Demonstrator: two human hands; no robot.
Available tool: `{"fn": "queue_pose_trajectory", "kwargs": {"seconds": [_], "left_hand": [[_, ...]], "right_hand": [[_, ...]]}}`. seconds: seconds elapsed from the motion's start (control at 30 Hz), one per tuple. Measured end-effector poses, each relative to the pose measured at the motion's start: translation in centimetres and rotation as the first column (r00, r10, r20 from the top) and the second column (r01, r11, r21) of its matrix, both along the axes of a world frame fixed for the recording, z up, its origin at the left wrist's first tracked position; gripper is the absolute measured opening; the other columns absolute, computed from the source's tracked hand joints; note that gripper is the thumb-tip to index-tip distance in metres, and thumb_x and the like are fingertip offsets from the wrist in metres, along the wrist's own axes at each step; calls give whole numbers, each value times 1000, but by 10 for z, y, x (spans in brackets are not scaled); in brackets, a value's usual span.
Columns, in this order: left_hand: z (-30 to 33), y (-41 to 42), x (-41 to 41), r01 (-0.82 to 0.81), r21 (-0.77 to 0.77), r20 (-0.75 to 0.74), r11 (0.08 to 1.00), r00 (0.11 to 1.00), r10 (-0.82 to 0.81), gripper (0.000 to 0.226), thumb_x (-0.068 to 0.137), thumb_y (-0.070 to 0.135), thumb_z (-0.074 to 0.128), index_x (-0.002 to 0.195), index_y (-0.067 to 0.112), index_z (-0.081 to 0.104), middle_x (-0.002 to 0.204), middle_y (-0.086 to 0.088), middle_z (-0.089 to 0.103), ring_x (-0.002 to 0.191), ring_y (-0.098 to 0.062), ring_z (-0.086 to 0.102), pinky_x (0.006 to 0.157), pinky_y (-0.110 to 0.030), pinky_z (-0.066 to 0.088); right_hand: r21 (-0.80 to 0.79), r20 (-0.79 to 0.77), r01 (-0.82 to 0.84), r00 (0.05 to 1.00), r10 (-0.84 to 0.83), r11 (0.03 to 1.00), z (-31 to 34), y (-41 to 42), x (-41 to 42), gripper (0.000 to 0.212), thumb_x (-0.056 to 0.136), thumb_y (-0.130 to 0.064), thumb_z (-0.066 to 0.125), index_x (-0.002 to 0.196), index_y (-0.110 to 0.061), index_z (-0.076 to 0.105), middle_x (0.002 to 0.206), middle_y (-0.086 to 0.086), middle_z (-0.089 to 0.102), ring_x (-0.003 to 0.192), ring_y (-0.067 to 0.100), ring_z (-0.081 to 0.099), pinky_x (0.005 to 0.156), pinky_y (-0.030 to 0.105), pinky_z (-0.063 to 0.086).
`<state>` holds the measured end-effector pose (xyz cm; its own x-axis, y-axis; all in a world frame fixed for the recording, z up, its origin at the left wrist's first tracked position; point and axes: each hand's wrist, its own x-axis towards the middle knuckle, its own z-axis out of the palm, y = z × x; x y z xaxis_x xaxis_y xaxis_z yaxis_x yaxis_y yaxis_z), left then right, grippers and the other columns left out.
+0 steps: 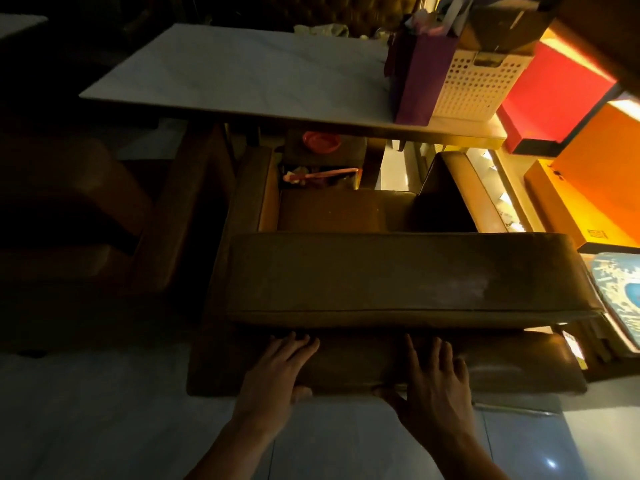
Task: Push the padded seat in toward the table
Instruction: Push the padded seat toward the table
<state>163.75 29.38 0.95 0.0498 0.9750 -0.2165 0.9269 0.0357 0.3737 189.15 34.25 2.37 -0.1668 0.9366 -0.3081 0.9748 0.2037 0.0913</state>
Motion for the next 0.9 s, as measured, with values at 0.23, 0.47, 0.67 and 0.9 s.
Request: {"fn": "queue_pose_trajectory", "kwargs": {"seconds": [0.23,0.47,0.67,0.9], "left_hand": [[3,-14,-49,58,-27,-4,998,998,-58,77,91,41,60,150,50,11,157,26,15,146,-6,7,114,-37,32],[1,0,-57,53,-10,-21,999,998,-54,79,88,41,64,150,49,15,157,23,21,146,-9,12,109,-40,38],[-1,42,-63,15,61,-22,998,1000,-14,81,85,35,70,150,43,22,157,19,26,146,-11,15,116,-30,19],[-8,83,-56,-26,112,6,993,1000,26,81,84,37,71,150,42,25,157,18,27,146,-11,19,118,-31,18]], "right_hand": [[-50,26,54,998,-53,997,-2,-30,-45,109,77,-89,28,156,-25,-10,161,31,6,149,46,9,117,57,20],[-77,-45,103,993,-106,992,-9,-16,-50,111,75,-90,35,153,-32,-20,163,27,-5,151,45,-2,121,58,13],[-34,-138,129,982,-133,991,-14,20,-65,110,77,-87,40,154,-33,-17,162,28,-7,149,47,-6,121,61,8],[-50,-192,134,971,-141,990,-19,69,-57,109,79,-83,45,155,-34,-17,162,27,-14,149,46,-15,121,63,2]]}}
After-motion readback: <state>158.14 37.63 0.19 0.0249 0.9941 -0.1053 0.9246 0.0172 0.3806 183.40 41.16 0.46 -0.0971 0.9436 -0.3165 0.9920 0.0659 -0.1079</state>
